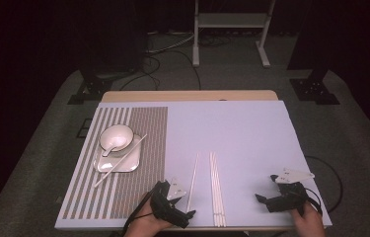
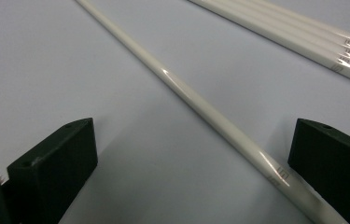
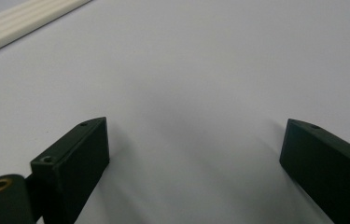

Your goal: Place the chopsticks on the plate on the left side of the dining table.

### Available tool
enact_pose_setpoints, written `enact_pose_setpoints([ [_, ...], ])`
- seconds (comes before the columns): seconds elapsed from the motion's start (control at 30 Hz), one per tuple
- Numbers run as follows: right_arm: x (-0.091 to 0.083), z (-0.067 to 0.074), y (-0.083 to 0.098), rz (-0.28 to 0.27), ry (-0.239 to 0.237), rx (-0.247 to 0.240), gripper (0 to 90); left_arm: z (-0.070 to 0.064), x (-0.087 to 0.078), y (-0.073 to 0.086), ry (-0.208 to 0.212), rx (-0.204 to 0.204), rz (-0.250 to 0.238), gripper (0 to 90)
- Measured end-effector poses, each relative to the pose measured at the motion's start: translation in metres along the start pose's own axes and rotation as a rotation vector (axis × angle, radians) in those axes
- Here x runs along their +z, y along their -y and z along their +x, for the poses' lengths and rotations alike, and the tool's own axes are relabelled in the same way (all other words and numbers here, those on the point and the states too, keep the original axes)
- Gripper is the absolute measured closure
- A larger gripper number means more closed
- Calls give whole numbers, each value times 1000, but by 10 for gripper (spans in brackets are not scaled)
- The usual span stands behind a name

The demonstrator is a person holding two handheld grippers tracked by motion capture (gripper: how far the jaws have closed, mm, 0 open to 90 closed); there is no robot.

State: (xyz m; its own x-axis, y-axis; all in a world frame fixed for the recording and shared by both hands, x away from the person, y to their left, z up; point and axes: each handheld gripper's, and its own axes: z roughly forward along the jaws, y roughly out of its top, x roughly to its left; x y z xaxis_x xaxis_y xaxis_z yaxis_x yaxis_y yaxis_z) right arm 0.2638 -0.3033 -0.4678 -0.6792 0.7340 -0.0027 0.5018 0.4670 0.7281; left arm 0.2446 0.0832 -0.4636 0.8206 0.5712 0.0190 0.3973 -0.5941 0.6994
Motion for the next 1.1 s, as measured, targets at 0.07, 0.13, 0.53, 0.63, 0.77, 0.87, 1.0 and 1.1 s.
enact_pose_setpoints([
  [0.07, 0, 0, 0, 0, 0, 0, 67, 2, -2, 2, 2, 2, 3, 1],
  [0.13, 0, 0, 0, 0, 0, 0, 67, 4, -3, 3, 1, -1, 1, 1],
  [0.53, 0, 0, 0, 0, 0, 1, 67, 14, -10, 10, -1, 0, -1, 1],
  [0.63, 0, 0, 0, 0, 0, 1, 68, 17, -12, 12, -4, -2, -1, 1],
  [0.77, 0, 0, 0, 0, 0, 1, 68, 21, -15, 14, -13, -1, 1, 1],
  [0.87, 0, 0, 0, 0, 0, 1, 68, 24, -18, 16, -22, -5, 4, 1],
  [1.0, 0, 0, 0, 0, 0, 0, 68, 29, -21, 19, -32, -12, 3, 1],
  [1.1, 0, 0, 0, 0, 0, 0, 67, 31, -23, 21, -36, -19, 6, 1],
])
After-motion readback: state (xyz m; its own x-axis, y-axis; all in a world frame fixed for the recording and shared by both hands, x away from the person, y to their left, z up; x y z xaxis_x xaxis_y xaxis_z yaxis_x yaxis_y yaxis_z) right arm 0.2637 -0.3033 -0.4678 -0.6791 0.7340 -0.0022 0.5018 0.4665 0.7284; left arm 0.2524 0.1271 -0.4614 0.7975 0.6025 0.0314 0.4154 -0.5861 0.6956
